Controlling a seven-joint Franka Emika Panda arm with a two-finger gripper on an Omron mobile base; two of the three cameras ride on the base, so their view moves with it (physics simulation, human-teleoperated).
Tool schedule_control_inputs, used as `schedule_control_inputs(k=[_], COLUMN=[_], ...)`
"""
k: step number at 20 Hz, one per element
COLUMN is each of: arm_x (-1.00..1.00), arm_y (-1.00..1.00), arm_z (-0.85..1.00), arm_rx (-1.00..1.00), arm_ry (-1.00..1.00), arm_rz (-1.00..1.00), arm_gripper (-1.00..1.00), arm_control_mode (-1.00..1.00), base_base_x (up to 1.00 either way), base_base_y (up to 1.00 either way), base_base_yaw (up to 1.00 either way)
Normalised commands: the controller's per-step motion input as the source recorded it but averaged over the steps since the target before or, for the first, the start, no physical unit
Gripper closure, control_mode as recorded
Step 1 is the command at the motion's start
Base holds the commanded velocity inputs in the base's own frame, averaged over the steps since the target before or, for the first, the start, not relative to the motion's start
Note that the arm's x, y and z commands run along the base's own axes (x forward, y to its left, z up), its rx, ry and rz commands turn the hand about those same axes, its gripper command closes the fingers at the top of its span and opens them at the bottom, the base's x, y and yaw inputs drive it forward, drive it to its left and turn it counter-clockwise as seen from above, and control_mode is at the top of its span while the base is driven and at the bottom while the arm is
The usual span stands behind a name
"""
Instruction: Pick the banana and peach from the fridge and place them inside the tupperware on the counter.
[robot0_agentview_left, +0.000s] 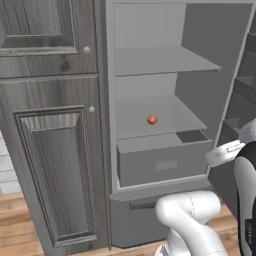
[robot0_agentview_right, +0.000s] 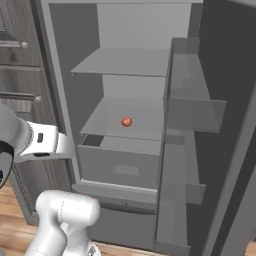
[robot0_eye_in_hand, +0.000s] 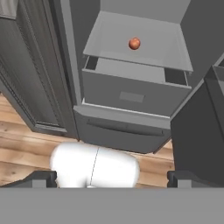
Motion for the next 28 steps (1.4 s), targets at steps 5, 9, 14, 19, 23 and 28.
schedule_control_inputs(k=[5,9,14,19,23,28], arm_x=[0.0,0.54,0.73,0.67,0.59,0.53], arm_y=[0.0,-0.17,-0.15,-0.07,0.0,0.0], arm_z=[0.0,-0.25,-0.28,-0.26,-0.3,-0.27], arm_rx=[0.0,0.0,0.0,0.0,0.0,0.0], arm_ry=[0.0,0.0,-0.01,0.0,0.0,0.0], arm_rz=[0.0,0.0,0.0,0.0,0.0,0.0], arm_gripper=[-1.0,-1.0,-1.0,-1.0,-1.0,-1.0], arm_control_mode=[1.0,-1.0,-1.0,-1.0,-1.0,-1.0], base_base_x=[0.37,0.0,0.0,0.0,0.0,0.0], base_base_y=[-0.19,0.0,0.0,0.0,0.0,0.0], base_base_yaw=[0.0,0.0,0.0,0.0,0.0,0.0])
